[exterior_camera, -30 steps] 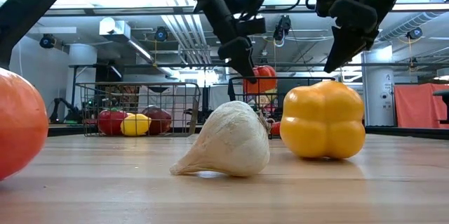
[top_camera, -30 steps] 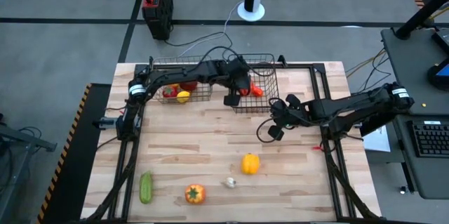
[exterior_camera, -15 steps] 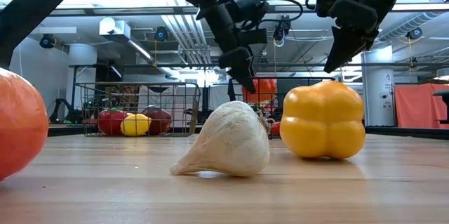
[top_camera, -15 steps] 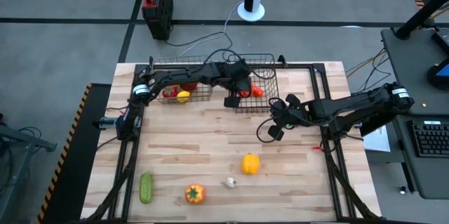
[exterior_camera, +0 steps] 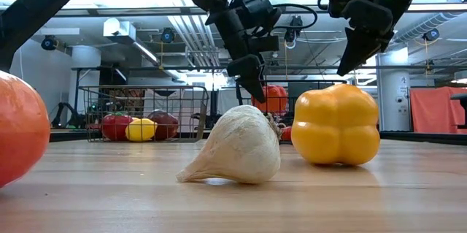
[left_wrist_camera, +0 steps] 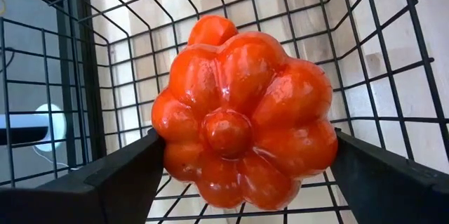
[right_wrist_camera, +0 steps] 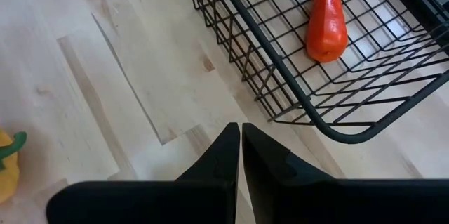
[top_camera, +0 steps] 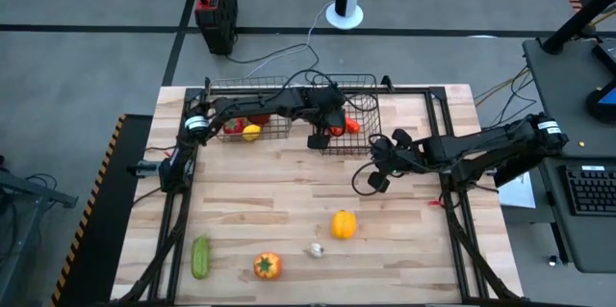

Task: Sort produce into baskets
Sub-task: Put the pumpkin into the black wire basket

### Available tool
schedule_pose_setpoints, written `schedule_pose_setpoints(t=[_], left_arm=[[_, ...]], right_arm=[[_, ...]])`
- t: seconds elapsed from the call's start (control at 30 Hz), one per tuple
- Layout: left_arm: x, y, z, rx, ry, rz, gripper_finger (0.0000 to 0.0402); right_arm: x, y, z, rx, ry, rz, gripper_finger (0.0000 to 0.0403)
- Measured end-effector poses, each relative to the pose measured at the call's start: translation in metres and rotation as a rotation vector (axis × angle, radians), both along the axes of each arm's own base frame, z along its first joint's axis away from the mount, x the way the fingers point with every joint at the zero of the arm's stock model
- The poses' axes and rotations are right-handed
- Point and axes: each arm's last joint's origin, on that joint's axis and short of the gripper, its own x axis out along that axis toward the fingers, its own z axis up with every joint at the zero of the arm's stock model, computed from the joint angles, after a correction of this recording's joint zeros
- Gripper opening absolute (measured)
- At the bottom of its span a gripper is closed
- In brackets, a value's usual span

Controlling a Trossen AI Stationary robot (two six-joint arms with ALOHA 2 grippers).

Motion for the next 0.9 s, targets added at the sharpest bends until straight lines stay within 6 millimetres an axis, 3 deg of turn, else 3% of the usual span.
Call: schedule_pose_setpoints(t=[0.9], left_arm=[[0.0043,0.0014,0.0018,0.001,-0.055,0.027,0.0364]], right_arm=[[0.0001,0.0,0.0002,0.0,-0.001,0.0,0.0012]])
